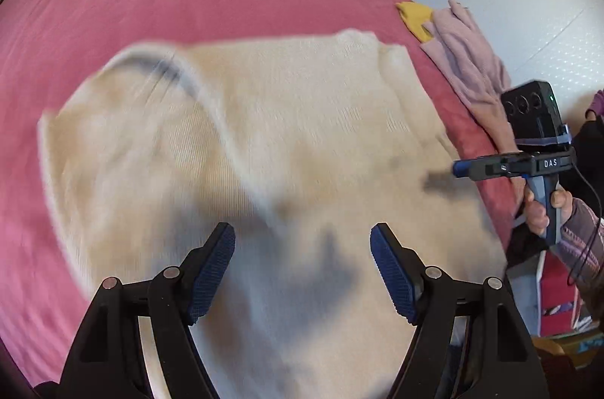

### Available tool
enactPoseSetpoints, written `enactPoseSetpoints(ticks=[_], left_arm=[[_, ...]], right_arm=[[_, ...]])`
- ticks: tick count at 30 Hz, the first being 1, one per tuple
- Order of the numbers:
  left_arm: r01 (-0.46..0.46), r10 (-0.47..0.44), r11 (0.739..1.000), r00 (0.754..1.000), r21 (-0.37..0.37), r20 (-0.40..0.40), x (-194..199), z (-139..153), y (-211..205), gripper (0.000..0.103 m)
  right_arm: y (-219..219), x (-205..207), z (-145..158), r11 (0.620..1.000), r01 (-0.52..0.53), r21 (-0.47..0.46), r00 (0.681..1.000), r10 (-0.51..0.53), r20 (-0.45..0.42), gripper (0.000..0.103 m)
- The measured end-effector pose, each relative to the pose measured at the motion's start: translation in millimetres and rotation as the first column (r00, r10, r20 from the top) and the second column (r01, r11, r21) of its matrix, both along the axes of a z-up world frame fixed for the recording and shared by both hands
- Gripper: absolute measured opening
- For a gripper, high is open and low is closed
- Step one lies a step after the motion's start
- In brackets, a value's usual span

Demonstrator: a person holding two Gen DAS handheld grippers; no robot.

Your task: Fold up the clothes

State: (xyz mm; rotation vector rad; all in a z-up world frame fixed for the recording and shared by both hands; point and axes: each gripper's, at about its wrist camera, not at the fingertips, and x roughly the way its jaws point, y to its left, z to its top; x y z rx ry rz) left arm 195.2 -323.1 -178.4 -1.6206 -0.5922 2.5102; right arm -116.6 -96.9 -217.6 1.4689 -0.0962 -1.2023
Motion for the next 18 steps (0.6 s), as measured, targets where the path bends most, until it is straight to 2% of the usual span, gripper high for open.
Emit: enactPoseSetpoints(ticks=[5, 7, 10, 12, 15, 18], left_arm=[[-0.084, 0.087, 0.996, 0.991, -0.036, 0.104, 87.3, -11.6, 16.1, 0.076], [-0.096, 0.107, 0.992, 0.986, -0.088, 0.131, 119.7, -11.2, 24.1, 0.076], [-0.096, 0.124, 0.980, 0.979, -0.173, 0.163, 155.5, -11.8, 38.7, 0.076], [-0.103, 0.142, 0.975, 0.970, -0.196, 0.197, 167.2, -20.5, 44.7, 0.076], [-0.165, 0.201, 0.974, 0.946, -0.156, 0.256, 176.6, -40.7, 43.4, 0.076], [-0.234, 0.252, 0.968, 0.925, -0.095, 0.286, 184.7, -54.4, 37.5, 0.076]], right_arm=[[80.0, 59.0, 7.1, 0.989, -0.021, 0.143, 1.000, 0.019, 0.013, 0.033], [105.6, 79.8, 3.6, 0.982, -0.007, 0.190, 0.999, 0.001, 0.032, 0.033], [134.2, 94.7, -3.8, 0.959, 0.057, 0.279, 0.997, -0.067, 0.027, 0.033], [154.0, 96.1, -6.3, 0.940, 0.135, 0.315, 0.989, -0.149, 0.021, 0.033], [174.4, 84.7, -5.1, 0.913, 0.255, 0.319, 0.962, -0.273, 0.014, 0.033], [183.6, 86.3, -7.1, 0.878, 0.333, 0.343, 0.936, -0.352, -0.008, 0.033]])
